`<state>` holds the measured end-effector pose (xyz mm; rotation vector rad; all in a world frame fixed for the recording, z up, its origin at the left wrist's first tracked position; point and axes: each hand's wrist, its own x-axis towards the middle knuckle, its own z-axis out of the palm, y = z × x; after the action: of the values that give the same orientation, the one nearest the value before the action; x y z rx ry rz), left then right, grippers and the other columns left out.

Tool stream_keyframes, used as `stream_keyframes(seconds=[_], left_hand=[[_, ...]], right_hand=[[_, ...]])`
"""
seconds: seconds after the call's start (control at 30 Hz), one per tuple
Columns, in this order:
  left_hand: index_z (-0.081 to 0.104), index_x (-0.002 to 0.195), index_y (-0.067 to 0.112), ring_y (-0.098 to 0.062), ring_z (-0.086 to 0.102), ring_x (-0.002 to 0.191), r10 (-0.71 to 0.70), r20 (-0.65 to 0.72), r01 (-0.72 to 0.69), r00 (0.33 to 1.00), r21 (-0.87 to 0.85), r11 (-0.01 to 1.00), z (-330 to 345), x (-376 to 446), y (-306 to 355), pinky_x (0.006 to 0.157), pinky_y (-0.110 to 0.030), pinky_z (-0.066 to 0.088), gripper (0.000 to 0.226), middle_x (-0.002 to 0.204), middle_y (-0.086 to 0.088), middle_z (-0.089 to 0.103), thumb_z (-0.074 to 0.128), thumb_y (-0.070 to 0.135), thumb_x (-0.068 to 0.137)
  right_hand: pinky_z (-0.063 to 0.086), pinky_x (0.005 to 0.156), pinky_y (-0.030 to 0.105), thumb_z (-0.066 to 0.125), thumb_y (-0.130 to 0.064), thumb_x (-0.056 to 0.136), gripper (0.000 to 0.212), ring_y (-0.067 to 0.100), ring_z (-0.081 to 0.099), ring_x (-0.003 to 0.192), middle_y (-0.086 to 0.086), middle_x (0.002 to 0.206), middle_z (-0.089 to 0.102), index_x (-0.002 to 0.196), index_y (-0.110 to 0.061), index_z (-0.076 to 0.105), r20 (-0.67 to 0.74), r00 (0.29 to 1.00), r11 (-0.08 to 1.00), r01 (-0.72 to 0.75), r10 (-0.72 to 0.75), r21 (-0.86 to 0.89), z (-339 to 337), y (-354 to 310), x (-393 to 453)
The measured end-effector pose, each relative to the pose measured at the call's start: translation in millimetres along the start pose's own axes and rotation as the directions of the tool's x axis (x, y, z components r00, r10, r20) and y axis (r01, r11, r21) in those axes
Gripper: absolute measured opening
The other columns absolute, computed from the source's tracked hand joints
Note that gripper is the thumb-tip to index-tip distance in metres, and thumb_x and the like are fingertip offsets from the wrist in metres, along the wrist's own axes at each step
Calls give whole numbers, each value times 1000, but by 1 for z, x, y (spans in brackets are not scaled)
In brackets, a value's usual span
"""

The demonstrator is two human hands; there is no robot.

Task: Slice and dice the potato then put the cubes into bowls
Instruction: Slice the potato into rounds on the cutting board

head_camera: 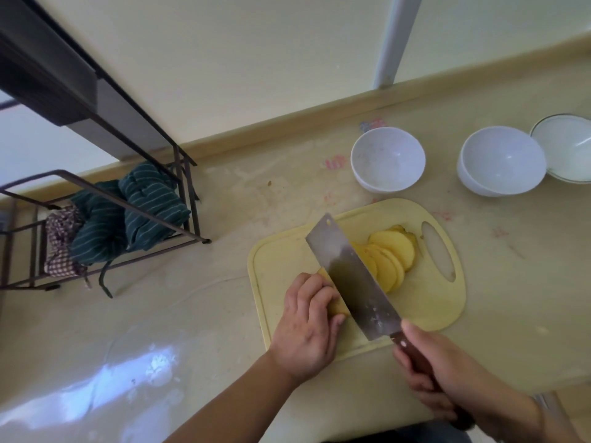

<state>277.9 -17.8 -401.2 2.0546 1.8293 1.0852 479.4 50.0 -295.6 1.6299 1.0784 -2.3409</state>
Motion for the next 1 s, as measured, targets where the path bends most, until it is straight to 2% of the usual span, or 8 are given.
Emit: stream_keyframes(seconds=[0.1, 0.3, 0.47, 0.53, 0.63, 0.77, 0.87, 1.0], left_hand=[[46, 123, 9, -35, 46, 122, -45, -9, 45, 999, -20, 999, -3, -1, 2, 104, -50, 43, 27, 129, -9, 43, 38, 31, 109], [51, 124, 17, -30, 47, 124, -141, 11, 142, 990, -117, 983, -13, -9, 7, 96, -53, 51, 23, 134, -3, 40, 35, 28, 111], [49, 125, 14, -13, 43, 130, -170, -18, 165, 985, -162, 973, -11, -12, 3, 109, -31, 43, 22, 132, -1, 41, 48, 27, 107], [50, 123, 14, -8, 41, 132, -168, -26, 161, 985, -173, 972, -11, -12, 2, 111, -26, 38, 21, 132, -2, 42, 49, 25, 106], [50, 123, 13, -12, 43, 131, -159, -28, 151, 987, -188, 971, -10, -14, 2, 111, -27, 39, 21, 131, -3, 42, 49, 25, 106], [50, 125, 11, -17, 45, 131, -155, -30, 146, 987, -203, 968, -9, -15, 0, 111, -33, 41, 24, 134, -4, 43, 47, 28, 108], [49, 127, 12, -14, 44, 133, -158, -23, 150, 987, -215, 965, -10, -14, 1, 112, -32, 41, 26, 135, -2, 41, 45, 30, 109], [49, 128, 12, -17, 44, 134, -156, -13, 150, 988, -207, 967, -10, -15, 1, 111, -34, 42, 26, 136, -1, 40, 45, 29, 108]], right_hand=[[14, 41, 19, 38, -66, 88, 54, 13, 12, 45, 5, 59, 27, 71, -15, 45, 38, 998, 992, -63, 59, 108, -12, -10, -2], [20, 40, 17, 40, -68, 83, 56, 12, 15, 40, 7, 58, 27, 70, -14, 45, 16, 1000, 987, -22, 20, 159, -4, -21, -22], [25, 38, 22, 36, -76, 81, 69, 18, 29, 37, 8, 49, 34, 62, -10, 45, -162, 978, 986, 114, -134, -123, 23, -19, -47], [37, 43, 30, 36, -74, 74, 68, 20, 42, 42, 10, 47, 43, 67, -8, 53, -221, 952, 956, 156, -213, -248, 32, -15, -55], [43, 58, 28, 34, -70, 66, 52, 7, 49, 49, 2, 54, 55, 71, -23, 57, -203, 930, 883, 198, -307, -426, 42, -16, -64], [40, 57, 18, 24, -89, 64, 62, 6, 52, 55, -5, 56, 56, 69, -36, 55, -161, 921, 814, 218, -354, -539, 47, -17, -62], [38, 55, 14, 22, -79, 66, 44, 5, 55, 60, -12, 56, 57, 67, -48, 53, -142, 930, 807, 209, -338, -552, 50, -20, -61], [37, 55, 14, 26, -73, 68, 44, 4, 53, 58, -13, 56, 56, 69, -38, 53, -126, 934, 808, 216, -335, -549, 47, -17, -56]])
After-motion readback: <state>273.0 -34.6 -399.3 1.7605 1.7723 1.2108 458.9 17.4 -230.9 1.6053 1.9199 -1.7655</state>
